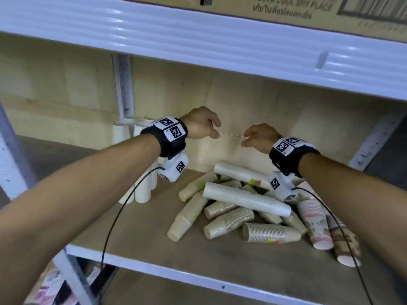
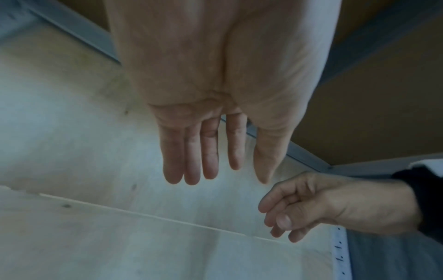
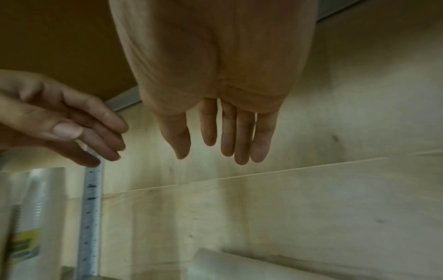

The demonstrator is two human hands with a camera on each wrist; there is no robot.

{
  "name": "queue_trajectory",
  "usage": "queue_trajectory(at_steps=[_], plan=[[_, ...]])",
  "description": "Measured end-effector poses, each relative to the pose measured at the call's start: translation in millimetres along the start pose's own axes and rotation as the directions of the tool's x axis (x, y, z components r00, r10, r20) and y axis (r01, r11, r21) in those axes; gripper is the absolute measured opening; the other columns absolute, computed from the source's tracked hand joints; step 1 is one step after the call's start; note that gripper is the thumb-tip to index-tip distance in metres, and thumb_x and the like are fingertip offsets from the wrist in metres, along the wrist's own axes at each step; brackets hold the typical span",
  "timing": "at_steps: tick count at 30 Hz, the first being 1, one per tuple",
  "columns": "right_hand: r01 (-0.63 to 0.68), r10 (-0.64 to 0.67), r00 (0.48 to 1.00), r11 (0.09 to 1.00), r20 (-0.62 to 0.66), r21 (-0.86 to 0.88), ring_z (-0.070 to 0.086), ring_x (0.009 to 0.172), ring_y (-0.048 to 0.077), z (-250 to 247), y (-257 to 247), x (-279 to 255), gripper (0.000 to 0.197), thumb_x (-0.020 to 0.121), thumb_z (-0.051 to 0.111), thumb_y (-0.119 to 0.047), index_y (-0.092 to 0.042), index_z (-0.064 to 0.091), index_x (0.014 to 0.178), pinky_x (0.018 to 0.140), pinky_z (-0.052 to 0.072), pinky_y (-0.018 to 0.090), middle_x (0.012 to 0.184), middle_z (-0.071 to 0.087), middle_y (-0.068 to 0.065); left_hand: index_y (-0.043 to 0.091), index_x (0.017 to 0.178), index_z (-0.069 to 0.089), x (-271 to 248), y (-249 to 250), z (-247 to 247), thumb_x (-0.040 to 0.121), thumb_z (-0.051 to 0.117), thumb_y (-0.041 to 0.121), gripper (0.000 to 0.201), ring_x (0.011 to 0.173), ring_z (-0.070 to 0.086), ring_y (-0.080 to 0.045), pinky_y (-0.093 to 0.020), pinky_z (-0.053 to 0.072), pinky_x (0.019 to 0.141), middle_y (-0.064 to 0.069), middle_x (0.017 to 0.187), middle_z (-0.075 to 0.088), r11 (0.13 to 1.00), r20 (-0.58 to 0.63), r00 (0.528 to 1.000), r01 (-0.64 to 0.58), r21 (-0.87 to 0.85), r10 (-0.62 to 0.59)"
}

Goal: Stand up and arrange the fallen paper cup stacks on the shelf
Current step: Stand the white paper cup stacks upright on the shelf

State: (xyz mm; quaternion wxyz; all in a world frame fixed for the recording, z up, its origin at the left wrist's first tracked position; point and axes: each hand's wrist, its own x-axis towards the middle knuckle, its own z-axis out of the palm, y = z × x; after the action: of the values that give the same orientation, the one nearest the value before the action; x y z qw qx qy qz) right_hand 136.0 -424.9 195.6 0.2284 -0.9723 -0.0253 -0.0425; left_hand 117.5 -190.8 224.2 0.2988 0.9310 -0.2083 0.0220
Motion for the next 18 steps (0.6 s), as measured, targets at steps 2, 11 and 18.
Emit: queue_trajectory(at_steps=[2,11,18], plan=[[-0.062,0.062,0.998,0.998,-0.007,-0.007,0.055,0.114,0.02,-4,27,-4,0.041,0.079,0.075,-0.037,-0.026,0.063,0.116,0.098,0.047,0.035,0.128,0.055,0.002,0.021,0.122,0.066,10,11,24,0.084,0.074,0.033,0.04,0.102,0.06,-0.015,-0.023,0.046,0.088,0.001,0.112,0.063,1.0,0.065,0.998,-0.018,-0.004,0.018],[-0.232,0.238,0.966,0.971,0.1,-0.064,0.049,0.125,0.022,0,124,-19,0.057,0.078,0.075,-0.043,-0.027,0.055,0.13,0.104,0.042,0.037,0.139,0.048,0.001,0.027,0.13,0.057,35,35,125,0.081,0.075,0.038,0.054,0.112,0.056,-0.013,-0.028,0.046,0.095,0.004,0.124,0.058,0.994,0.34,0.937,-0.098,0.046,0.077],[-0.273,0.273,0.946,0.962,0.174,-0.024,0.046,0.129,0.02,27,177,-17,0.082,0.074,0.079,-0.045,-0.026,0.041,0.144,0.096,0.04,0.027,0.145,0.044,0.0,0.022,0.143,0.044,38,29,177,0.082,0.075,0.039,0.071,0.123,0.05,-0.016,-0.026,0.042,0.096,0.002,0.138,0.05,0.98,0.525,0.85,-0.136,0.149,0.039]])
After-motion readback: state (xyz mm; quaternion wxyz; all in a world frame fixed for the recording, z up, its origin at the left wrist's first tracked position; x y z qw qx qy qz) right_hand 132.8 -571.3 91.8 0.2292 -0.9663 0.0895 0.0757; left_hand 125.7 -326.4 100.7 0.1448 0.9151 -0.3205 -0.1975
